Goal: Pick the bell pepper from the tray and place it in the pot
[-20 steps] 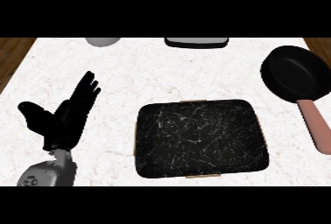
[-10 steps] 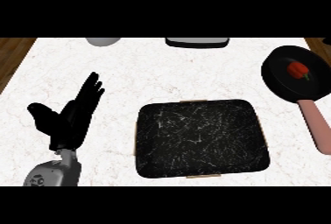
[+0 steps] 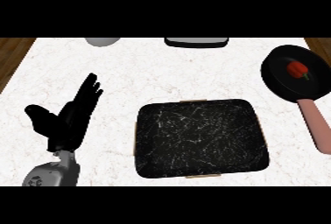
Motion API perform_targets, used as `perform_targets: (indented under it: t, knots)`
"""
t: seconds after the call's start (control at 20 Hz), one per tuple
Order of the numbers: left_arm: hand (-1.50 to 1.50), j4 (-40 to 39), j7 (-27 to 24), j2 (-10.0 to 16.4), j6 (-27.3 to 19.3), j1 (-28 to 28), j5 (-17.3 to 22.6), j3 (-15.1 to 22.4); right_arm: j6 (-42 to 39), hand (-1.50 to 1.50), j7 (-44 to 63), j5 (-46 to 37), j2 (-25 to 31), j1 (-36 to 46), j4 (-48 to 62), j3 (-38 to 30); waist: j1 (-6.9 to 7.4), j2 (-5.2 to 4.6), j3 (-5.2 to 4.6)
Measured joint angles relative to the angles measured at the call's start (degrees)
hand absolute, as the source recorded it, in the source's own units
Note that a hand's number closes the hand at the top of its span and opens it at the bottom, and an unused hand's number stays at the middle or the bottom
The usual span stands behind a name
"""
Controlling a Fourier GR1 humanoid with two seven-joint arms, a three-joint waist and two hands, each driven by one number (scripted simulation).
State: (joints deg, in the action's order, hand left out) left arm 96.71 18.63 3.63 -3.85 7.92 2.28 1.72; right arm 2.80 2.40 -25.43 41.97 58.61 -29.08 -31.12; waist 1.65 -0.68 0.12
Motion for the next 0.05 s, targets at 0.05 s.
perform_targets:
  t: [0.05]
  knots:
    - [0.00, 0.2, 0.3, -0.1, -0.1, -0.1, -0.1, 0.3, 1.4, -1.50, -0.5, 0.5, 0.4, 0.3, 0.4, -0.8, 0.01, 0.02, 0.00]
